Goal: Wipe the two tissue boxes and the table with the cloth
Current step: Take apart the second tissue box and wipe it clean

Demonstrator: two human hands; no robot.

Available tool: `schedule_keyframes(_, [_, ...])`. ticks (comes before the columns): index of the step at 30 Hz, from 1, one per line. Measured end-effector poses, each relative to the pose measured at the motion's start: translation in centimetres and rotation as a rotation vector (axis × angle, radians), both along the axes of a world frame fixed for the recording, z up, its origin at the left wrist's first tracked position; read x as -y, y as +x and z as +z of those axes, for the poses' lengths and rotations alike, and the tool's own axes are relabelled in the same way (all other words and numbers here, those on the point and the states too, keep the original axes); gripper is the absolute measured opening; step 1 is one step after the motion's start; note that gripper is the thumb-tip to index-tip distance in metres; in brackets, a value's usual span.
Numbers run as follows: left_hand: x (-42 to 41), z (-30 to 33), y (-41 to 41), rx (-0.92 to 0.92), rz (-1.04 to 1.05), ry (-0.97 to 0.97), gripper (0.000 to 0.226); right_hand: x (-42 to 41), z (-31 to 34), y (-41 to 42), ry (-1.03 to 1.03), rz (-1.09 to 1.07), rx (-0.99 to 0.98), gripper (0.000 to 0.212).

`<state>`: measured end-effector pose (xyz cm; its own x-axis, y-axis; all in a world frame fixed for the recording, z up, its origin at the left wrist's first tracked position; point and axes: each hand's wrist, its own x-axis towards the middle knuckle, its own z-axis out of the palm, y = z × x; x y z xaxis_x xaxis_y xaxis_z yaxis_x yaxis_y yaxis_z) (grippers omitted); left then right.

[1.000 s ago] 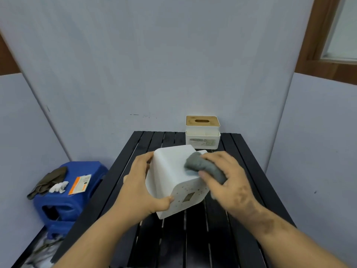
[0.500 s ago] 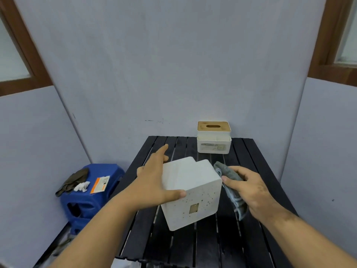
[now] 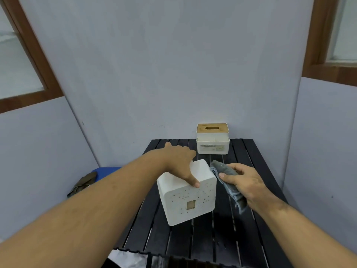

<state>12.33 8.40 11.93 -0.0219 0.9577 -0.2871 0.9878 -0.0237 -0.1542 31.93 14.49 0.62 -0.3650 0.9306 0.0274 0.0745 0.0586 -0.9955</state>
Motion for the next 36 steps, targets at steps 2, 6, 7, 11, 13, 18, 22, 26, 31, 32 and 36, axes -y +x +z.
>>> schedule_keyframes(2, [0.3, 0.6, 0.5, -0.024, -0.036, -0.021, 0.085, 0.2, 0.2, 0.4, -0.013, 0.006, -0.001, 0.012])
schedule_keyframes(6, [1.7, 1.4, 0.1, -0.058, -0.126, 0.06, 0.085, 0.2, 0.8, 1.1, -0.008, -0.007, -0.046, 0.013])
schedule_keyframes(7, [2.3, 1.3, -0.5, -0.055, -0.139, 0.106, 0.086, 0.2, 1.0, 1.4, -0.012, -0.021, -0.064, 0.013])
schedule_keyframes(11, [5.3, -0.1, -3.7, 0.195, -0.063, 0.345, 0.085, 0.3, 1.2, 2.2, -0.02, -0.008, -0.081, 0.015])
schedule_keyframes(13, [6.8, -1.9, -4.7, 0.395, 0.012, 0.433, 0.085, 0.5, 1.4, 2.5, -0.022, 0.001, -0.091, 0.017])
schedule_keyframes(18, [8.8, -6.4, -4.9, 0.654, 0.115, 0.584, 0.086, 2.8, 1.4, 0.9, 0.197, -0.095, -0.001, 0.026])
schedule_keyframes(22, [9.3, -8.2, -4.7, 0.735, 0.115, 0.687, 0.085, 5.7, 2.5, -1.2, 0.571, 0.089, 0.058, 0.035])
schedule_keyframes(26, [9.6, -9.3, -4.5, 0.774, 0.137, 0.704, 0.088, 3.4, 2.8, -0.4, 0.549, 0.102, 0.065, 0.037])
schedule_keyframes(31, [9.4, -9.2, -3.6, 0.759, 0.127, 0.704, 0.084, 3.9, 2.9, -3.1, 0.62, -0.04, 0.143, 0.031])
schedule_keyframes(32, [9.5, -9.2, -3.6, 0.748, 0.1, 0.715, 0.086, 4.9, 3.5, -4.0, 0.708, 0.029, 0.111, 0.031])
schedule_keyframes(36, [9.3, -9.2, -3.9, 0.73, 0.087, 0.709, 0.086, 3.5, 3.4, -4.5, 0.771, 0.058, 0.144, 0.029])
